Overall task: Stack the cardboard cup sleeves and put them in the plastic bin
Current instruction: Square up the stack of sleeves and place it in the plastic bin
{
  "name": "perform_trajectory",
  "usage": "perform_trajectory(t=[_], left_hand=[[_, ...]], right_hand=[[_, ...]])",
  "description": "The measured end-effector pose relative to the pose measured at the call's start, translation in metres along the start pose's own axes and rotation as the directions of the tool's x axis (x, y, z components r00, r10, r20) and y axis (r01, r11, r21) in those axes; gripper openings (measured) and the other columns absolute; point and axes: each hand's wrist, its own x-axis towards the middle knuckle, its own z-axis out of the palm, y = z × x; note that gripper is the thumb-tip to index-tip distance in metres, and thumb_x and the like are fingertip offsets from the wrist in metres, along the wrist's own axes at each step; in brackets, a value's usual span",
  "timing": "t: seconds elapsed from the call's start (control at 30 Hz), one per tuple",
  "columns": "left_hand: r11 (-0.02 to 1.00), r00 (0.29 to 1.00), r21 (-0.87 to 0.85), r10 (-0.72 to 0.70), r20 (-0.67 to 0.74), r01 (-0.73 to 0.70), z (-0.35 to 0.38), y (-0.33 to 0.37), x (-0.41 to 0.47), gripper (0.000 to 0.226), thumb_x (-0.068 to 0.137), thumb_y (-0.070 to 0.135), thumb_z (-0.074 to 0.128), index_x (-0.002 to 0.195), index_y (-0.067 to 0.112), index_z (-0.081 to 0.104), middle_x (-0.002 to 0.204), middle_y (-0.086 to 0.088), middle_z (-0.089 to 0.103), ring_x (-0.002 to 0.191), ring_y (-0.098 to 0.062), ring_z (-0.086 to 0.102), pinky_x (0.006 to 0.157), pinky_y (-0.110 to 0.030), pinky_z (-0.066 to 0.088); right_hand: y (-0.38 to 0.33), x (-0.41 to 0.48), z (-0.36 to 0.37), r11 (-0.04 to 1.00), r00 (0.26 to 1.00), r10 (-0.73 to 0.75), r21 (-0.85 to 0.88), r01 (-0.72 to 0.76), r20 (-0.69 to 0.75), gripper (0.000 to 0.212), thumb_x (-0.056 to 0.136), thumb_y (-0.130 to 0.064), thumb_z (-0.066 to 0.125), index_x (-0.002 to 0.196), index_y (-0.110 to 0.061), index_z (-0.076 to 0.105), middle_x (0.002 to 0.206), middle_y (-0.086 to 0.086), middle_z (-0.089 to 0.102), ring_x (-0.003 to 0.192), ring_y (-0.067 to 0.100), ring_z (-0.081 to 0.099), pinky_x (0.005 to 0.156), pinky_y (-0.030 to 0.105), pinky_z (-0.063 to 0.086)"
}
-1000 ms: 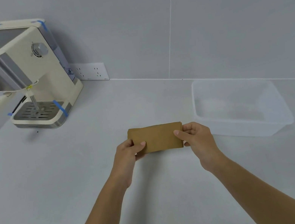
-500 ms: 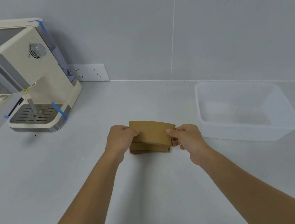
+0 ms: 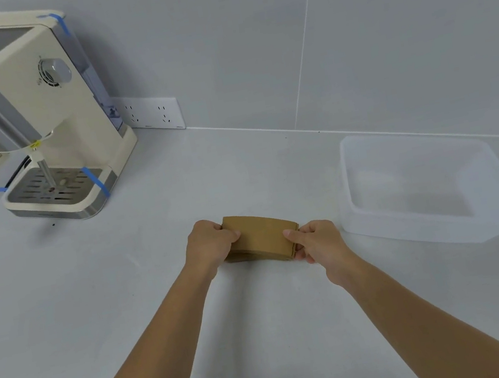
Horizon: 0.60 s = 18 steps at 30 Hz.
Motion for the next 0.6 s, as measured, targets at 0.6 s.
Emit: perform_trajectory(t=[0.6], left_hand=[[0.983,0.970,0.164,-0.122,0.212,0.088,-0.003,0.015,0.013,0.063,0.076,0.034,0.075,0.121,0.004,0.044,0.108,-0.006,0.044,0.097,-0.022,0.044,0.080,-0.030,0.039]], right_hand=[[-0.020,0.007,0.009,0.989,0.985,0.112,-0.112,-0.097,0.133,0.040,0.076,-0.023,0.075,0.102,-0.001,0.054,0.100,0.008,0.061,0.079,0.018,0.059,0.058,0.021,0.042]])
